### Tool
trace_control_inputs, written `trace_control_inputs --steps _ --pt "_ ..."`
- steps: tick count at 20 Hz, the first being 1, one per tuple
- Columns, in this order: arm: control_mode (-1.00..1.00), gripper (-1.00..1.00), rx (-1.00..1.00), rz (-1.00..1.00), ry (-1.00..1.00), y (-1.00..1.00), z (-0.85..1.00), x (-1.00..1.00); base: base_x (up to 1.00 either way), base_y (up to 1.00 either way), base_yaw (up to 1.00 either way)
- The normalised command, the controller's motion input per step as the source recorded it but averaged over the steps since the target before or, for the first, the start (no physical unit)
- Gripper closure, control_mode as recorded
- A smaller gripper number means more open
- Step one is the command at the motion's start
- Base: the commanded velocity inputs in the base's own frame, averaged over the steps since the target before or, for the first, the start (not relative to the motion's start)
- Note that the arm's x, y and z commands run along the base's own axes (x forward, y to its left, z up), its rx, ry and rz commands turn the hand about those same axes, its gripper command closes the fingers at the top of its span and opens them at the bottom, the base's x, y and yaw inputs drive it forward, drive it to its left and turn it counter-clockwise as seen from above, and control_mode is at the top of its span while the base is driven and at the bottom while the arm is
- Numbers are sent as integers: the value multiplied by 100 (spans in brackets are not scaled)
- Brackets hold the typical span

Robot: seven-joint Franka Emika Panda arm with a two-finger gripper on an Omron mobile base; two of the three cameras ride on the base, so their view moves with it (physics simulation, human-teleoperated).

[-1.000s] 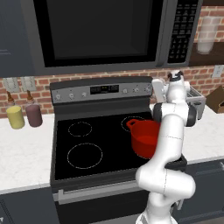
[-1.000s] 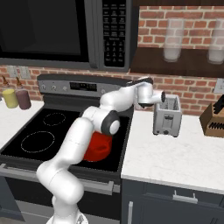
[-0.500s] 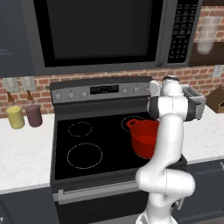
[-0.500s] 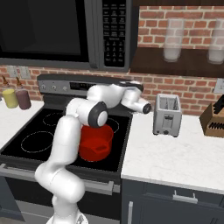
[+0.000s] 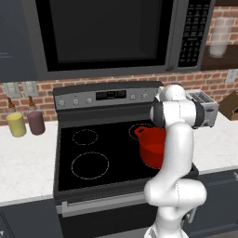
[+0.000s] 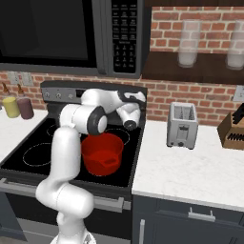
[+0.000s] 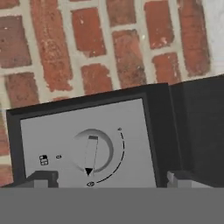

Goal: Turn off the front right burner of the stove.

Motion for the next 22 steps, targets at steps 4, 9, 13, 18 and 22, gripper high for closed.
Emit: trace_control_inputs --steps 4,9,13,18,22 --pt "-100 -100 20 -32 2 -14 2 0 0 0 0" --pt "-100 -100 0 0 -1 -15 0 0 0 0 0" --pt "-100 -100 0 1 0 -19 0 0 0 0 0" --pt "-100 -100 0 1 0 -26 0 0 0 0 0" --pt "-100 -100 0 0 0 0 0 2 0 0 0"
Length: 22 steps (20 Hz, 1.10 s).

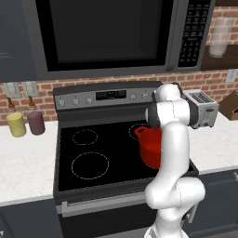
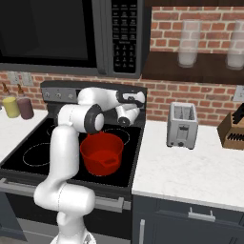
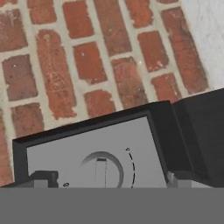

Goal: Turn off the front right burner of the stove.

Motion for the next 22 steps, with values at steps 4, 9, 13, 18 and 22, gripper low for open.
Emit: trace_control_inputs --steps 4,9,13,18,22 --pt "-100 100 0 0 2 1 0 22 0 0 0" --pt "-100 100 0 -1 4 4 0 33 0 0 0" --pt "-100 100 1 0 0 0 0 12 0 0 0" --pt "-100 100 19 -7 1 0 0 2 0 0 0" --pt "-100 100 35 -19 5 -2 0 0 0 0 0"
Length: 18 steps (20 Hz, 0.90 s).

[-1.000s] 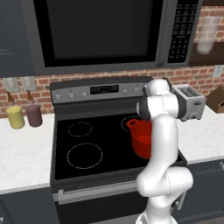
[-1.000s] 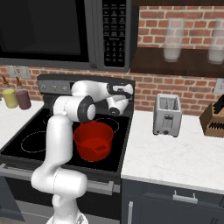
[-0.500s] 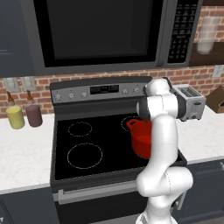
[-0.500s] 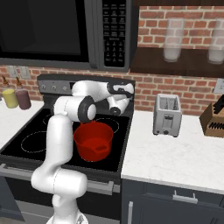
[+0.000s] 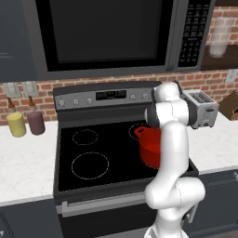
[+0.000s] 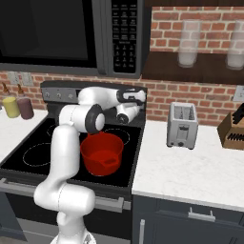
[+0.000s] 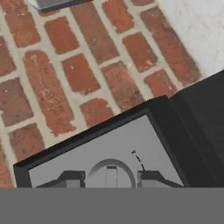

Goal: Turn off the front right burner of the stove.

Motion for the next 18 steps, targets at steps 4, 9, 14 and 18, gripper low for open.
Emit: trace_control_inputs --steps 4,9,14,18 --pt "-100 100 42 -23 9 -5 0 0 0 0 0" --pt "-100 100 46 -23 12 -16 5 0 0 0 0" --pt "-100 100 56 -23 14 -18 7 0 0 0 0" --pt "-100 100 61 -24 16 -18 11 0 0 0 0"
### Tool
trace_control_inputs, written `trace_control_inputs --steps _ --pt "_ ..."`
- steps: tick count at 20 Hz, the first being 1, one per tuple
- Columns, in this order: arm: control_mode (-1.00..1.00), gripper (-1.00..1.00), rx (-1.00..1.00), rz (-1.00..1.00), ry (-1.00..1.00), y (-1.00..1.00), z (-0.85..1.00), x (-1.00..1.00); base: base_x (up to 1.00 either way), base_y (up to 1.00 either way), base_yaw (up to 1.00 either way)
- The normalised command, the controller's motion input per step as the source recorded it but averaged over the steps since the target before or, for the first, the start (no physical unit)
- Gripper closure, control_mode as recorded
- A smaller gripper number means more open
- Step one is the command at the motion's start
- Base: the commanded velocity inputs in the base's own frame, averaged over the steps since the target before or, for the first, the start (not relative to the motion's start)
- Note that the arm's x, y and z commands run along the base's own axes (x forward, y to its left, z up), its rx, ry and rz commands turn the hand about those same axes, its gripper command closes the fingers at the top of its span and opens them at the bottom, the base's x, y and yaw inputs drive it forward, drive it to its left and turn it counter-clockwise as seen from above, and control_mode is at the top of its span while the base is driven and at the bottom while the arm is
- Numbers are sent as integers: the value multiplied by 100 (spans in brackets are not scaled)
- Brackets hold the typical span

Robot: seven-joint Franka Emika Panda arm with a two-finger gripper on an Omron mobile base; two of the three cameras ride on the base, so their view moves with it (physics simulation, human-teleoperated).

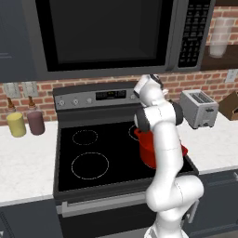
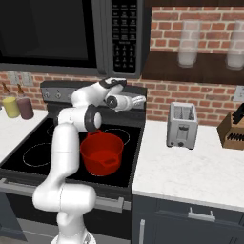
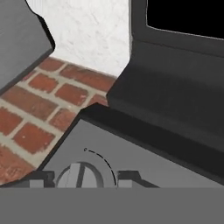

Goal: Turn off the front right burner of the stove.

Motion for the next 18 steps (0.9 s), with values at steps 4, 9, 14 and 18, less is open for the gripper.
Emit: trace_control_inputs --steps 4,9,14,18 --pt "-100 100 69 -24 14 -28 14 0 0 0 0" --pt "-100 100 67 -23 13 -34 22 0 0 0 0" --pt "-100 100 68 -24 12 -37 30 0 0 0 0" --pt "-100 100 68 -24 8 -37 34 0 0 0 0"
